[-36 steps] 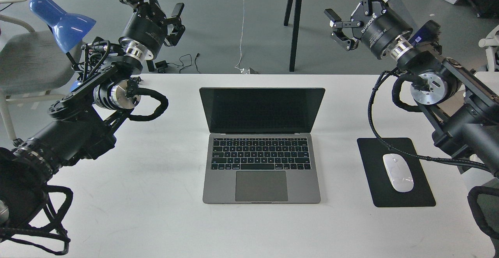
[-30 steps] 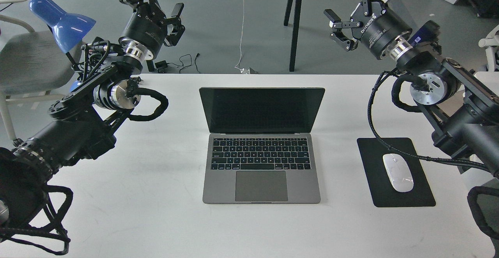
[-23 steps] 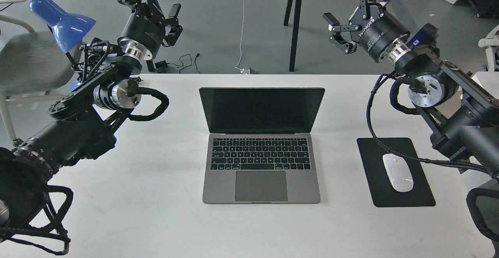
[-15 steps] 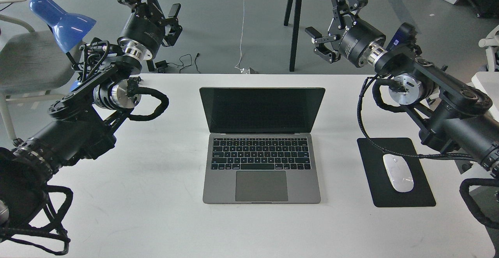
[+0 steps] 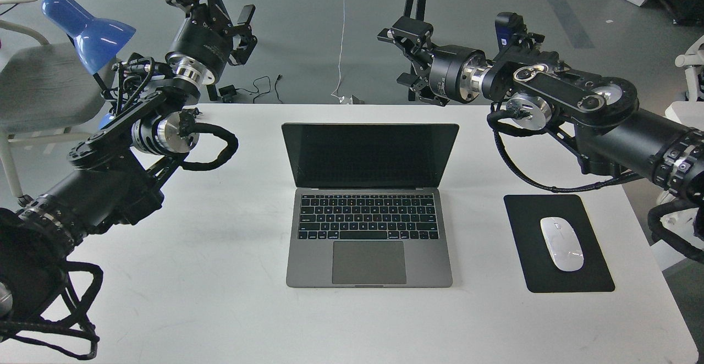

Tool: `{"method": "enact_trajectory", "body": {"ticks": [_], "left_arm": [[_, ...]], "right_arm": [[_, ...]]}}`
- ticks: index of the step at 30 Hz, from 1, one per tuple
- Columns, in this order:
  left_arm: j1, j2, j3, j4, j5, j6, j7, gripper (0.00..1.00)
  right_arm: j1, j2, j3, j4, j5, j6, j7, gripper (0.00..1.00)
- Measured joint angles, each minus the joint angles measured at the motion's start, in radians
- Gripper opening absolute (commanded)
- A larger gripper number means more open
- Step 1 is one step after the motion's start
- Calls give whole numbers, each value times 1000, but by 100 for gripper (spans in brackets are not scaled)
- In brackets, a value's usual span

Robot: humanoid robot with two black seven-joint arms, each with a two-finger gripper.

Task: Close notebook with right arm
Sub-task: 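Swing the right gripper over the table toward the laptop's raised screen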

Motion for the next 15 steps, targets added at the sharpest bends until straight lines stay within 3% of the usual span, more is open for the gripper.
{"method": "enact_trajectory", "body": {"ticks": [5,15], "left_arm": [[0,0,0,0,0,0,0,100],[0,0,0,0,0,0,0,100]], "right_arm": [[25,14,-114,6,-6,5,0,100],[54,3,-164,83,-21,52,0,100]]}}
